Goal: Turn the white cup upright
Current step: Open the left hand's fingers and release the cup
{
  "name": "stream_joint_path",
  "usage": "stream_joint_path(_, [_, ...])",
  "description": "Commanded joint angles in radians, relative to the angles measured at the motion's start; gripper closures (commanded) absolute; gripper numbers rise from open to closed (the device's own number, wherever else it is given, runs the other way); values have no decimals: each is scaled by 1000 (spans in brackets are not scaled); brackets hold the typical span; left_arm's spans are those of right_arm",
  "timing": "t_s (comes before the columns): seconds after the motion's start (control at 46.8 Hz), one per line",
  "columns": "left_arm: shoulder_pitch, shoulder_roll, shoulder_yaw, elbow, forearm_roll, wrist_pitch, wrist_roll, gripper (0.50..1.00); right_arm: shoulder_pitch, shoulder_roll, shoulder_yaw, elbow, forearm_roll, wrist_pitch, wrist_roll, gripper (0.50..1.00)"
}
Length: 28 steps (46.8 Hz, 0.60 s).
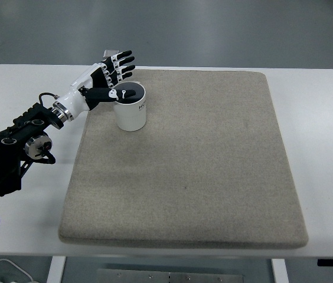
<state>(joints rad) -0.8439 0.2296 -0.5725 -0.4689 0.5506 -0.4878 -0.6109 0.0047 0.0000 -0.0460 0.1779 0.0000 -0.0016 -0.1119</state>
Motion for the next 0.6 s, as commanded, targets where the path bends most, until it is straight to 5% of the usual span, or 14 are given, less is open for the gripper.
stream_joint_path(0.0, [-6,2,-10,0,0,0,0,506,0,0,0,0,0,0,0,570])
stream_joint_path(0.577, [-130,-3,-24,52,-156,21,0,506,0,0,0,3,0,0,0,570])
